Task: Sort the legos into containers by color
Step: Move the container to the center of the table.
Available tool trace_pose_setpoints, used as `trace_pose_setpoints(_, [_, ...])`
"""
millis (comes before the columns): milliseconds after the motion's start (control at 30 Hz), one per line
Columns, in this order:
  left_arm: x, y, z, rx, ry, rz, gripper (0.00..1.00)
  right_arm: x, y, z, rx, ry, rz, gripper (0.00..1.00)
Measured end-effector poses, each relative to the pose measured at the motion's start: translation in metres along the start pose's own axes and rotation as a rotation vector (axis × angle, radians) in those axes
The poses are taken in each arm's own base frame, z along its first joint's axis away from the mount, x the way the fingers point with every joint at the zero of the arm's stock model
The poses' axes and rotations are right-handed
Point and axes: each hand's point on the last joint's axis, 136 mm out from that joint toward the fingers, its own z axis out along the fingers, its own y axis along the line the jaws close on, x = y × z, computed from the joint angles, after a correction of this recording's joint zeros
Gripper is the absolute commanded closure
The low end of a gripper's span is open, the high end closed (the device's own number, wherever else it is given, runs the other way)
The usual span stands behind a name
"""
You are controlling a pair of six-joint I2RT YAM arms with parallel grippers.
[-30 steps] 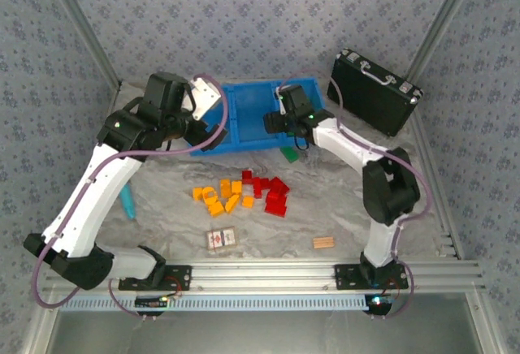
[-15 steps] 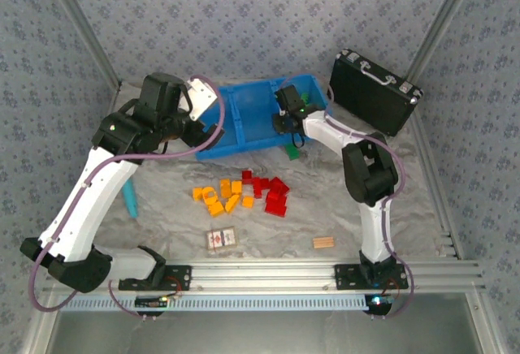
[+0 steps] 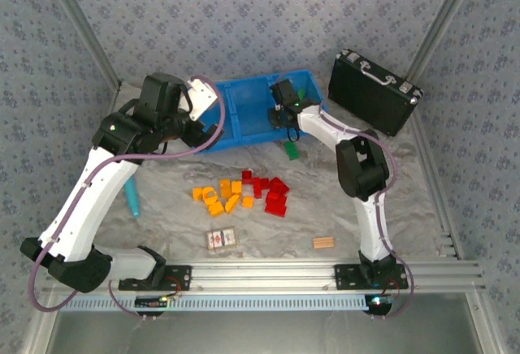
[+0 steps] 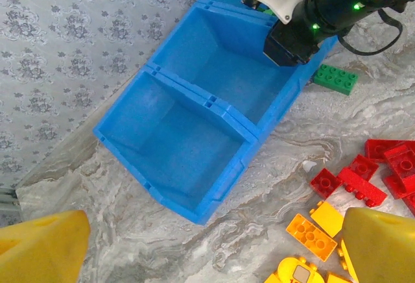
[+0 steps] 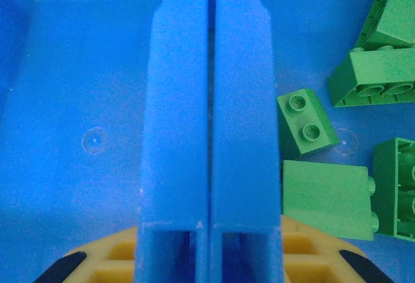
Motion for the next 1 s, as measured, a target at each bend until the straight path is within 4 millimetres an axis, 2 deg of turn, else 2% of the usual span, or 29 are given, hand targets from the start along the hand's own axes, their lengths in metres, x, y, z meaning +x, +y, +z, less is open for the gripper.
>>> trace_pose_setpoints(233, [0.003,0.001,0.002,-0.007,0.010,0.008,0.00,-0.007,-0.004,0.013,0.008,-0.029,0.009,0.80])
trace_pose_setpoints(433, [0.004,0.000,0.003,-0.006,0.014,0.009,0.00,0.008,-0.005,0.021,0.020,-0.043,0.014,0.80])
trace_pose_setpoints(533, [0.004,0.000,0.002,-0.007,0.011,0.009,0.00,0.016,-0.003,0.014,0.027,-0.052,0.029,0.81])
trace_pose_setpoints(733, [0.002,0.002,-0.006,-0.012,-0.008,0.006,0.00,0.047,0.000,-0.009,0.061,-0.027,0.073,0.79])
trace_pose_setpoints(900, [0.000,0.003,-0.014,-0.016,-0.030,0.003,0.00,0.071,0.013,-0.029,0.096,0.014,0.084,0.77])
trace_pose_setpoints(933, [0.000,0.003,-0.014,-0.017,-0.036,0.003,0.00,0.076,0.017,-0.032,0.101,0.020,0.081,0.74])
trace_pose_setpoints(967, [0.000,0.003,-0.015,-0.019,-0.040,0.003,0.00,0.080,0.020,-0.036,0.108,0.027,0.077,0.64])
trace_pose_setpoints(1000, [0.000,0.003,-0.016,-0.020,-0.043,0.002,0.00,0.084,0.023,-0.038,0.114,0.037,0.066,0.46])
